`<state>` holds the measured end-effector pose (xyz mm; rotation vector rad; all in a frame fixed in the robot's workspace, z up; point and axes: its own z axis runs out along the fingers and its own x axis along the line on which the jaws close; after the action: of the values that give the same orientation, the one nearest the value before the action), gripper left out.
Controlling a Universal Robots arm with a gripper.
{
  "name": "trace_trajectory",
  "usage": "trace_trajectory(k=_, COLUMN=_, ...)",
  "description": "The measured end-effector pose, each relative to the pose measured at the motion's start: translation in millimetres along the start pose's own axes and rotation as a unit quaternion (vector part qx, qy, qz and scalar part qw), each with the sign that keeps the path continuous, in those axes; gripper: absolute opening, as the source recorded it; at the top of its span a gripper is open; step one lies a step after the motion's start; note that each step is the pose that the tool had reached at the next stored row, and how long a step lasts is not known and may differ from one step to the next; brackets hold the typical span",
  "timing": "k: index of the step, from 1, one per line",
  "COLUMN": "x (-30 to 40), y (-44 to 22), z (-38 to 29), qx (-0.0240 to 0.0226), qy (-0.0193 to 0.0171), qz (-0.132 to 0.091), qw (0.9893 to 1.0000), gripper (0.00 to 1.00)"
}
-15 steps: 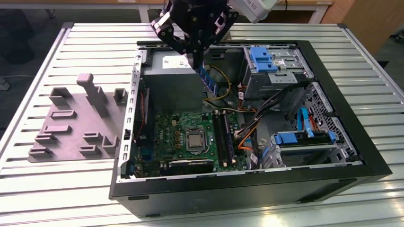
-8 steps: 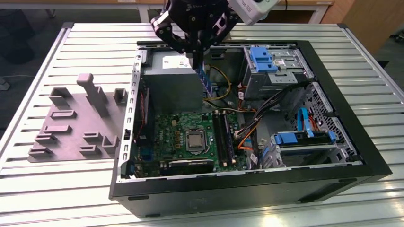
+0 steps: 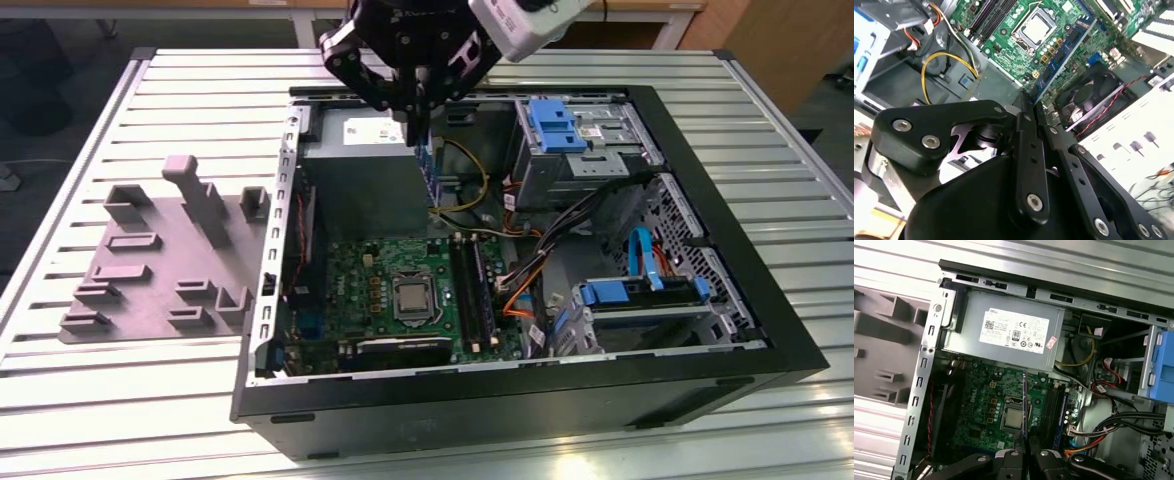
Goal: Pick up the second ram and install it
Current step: 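Insert the second ram into the second slot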
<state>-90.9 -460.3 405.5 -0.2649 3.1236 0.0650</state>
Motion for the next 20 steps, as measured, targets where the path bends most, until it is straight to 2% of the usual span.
trace_trajectory(k=4, x=0.0, y=0.0, z=0.3, qx=0.0003, qy=-0.0014, qz=0.033, qw=0.9994, gripper=0.14)
trace_trajectory(k=8, x=0.0, y=0.0, z=0.5, qx=0.0006, qy=-0.0026, qz=0.064, qw=0.998, gripper=0.14)
trace_trajectory(k=20, x=0.0, y=0.0, z=0.5, qx=0.0006, qy=-0.0028, qz=0.067, qw=0.9978, gripper=0.14)
